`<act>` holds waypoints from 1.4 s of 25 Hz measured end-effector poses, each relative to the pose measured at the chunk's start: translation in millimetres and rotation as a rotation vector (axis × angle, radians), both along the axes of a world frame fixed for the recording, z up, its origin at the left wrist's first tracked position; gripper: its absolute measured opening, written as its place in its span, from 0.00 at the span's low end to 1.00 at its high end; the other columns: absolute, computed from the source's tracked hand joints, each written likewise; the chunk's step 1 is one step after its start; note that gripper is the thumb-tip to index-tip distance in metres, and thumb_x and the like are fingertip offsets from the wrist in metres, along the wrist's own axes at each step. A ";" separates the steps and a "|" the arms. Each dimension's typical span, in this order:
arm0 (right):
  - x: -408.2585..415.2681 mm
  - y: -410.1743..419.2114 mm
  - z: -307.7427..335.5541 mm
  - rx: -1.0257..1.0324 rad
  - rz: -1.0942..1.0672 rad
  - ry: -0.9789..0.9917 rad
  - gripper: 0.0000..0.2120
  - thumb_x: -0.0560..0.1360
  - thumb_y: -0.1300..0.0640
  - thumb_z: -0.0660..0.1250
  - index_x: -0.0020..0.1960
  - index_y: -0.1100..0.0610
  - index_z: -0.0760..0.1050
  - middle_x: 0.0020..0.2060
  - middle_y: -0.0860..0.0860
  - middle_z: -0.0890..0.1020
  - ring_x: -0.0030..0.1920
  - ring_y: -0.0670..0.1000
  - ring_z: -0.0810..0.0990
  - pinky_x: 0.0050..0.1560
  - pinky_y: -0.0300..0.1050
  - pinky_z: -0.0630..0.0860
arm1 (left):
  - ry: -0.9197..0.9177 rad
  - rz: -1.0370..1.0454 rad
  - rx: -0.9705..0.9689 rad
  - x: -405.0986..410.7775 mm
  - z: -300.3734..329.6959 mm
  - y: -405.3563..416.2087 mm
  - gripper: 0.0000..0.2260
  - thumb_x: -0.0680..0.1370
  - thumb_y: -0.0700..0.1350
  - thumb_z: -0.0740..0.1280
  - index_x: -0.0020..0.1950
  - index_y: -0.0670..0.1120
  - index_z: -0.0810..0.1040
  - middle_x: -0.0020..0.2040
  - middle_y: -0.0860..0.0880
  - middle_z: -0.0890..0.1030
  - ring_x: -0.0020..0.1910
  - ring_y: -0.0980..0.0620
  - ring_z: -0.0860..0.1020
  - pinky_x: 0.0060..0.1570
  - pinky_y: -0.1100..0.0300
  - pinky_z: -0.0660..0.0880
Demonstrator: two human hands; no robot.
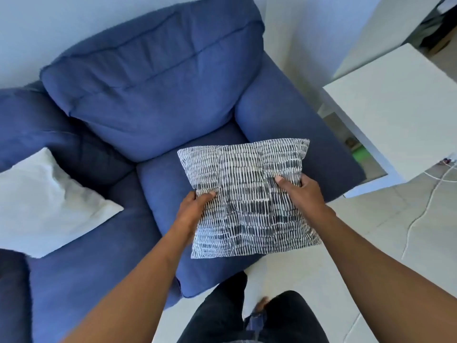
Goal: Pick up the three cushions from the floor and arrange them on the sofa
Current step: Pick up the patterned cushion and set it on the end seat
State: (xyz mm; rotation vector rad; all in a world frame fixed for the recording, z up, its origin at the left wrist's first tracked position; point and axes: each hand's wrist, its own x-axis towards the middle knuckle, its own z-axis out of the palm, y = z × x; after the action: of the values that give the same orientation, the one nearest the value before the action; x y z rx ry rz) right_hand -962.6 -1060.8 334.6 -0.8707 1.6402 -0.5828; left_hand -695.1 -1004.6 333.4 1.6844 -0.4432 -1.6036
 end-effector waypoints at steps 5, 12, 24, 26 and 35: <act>44.3 -45.0 -8.0 0.007 0.114 -0.046 0.12 0.77 0.45 0.76 0.58 0.46 0.82 0.55 0.45 0.86 0.59 0.50 0.83 0.68 0.51 0.75 | -0.044 0.132 0.057 40.1 -3.3 -18.1 0.31 0.81 0.53 0.72 0.80 0.43 0.67 0.71 0.49 0.74 0.69 0.46 0.73 0.72 0.48 0.67; 90.9 -102.5 -49.6 0.043 0.277 -0.118 0.43 0.68 0.41 0.79 0.77 0.59 0.72 0.74 0.55 0.78 0.74 0.58 0.76 0.79 0.60 0.67 | -0.074 0.298 0.160 75.9 -25.8 -25.3 0.19 0.80 0.54 0.73 0.67 0.47 0.80 0.64 0.45 0.84 0.65 0.42 0.81 0.68 0.40 0.75; 178.1 -233.2 -86.3 -0.079 0.301 0.019 0.16 0.77 0.67 0.72 0.61 0.54 0.76 0.43 0.40 0.78 0.40 0.39 0.75 0.38 0.30 0.73 | -0.200 0.477 0.027 158.8 -74.5 -138.2 0.17 0.74 0.30 0.72 0.57 0.46 0.76 0.53 0.48 0.82 0.53 0.48 0.80 0.55 0.51 0.78; 184.3 -247.9 -98.7 -0.023 0.343 0.109 0.12 0.76 0.63 0.74 0.55 0.52 0.76 0.41 0.43 0.78 0.39 0.45 0.77 0.45 0.41 0.74 | -0.235 0.407 0.126 167.3 -92.0 -152.8 0.18 0.76 0.35 0.75 0.62 0.45 0.75 0.55 0.50 0.81 0.53 0.51 0.79 0.53 0.55 0.75; 211.7 -314.7 -66.0 0.021 0.215 -0.020 0.15 0.75 0.64 0.73 0.61 0.57 0.76 0.46 0.47 0.79 0.44 0.48 0.78 0.49 0.50 0.79 | -0.229 0.472 0.104 225.8 -69.4 -216.8 0.19 0.69 0.40 0.71 0.60 0.46 0.78 0.50 0.49 0.82 0.48 0.49 0.79 0.45 0.54 0.76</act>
State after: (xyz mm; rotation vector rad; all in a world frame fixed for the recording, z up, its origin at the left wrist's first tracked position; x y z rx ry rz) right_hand -750.8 -1375.5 268.6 -1.0080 1.5082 -0.4230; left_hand -469.3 -1221.4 264.0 1.8884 -0.0595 -1.1131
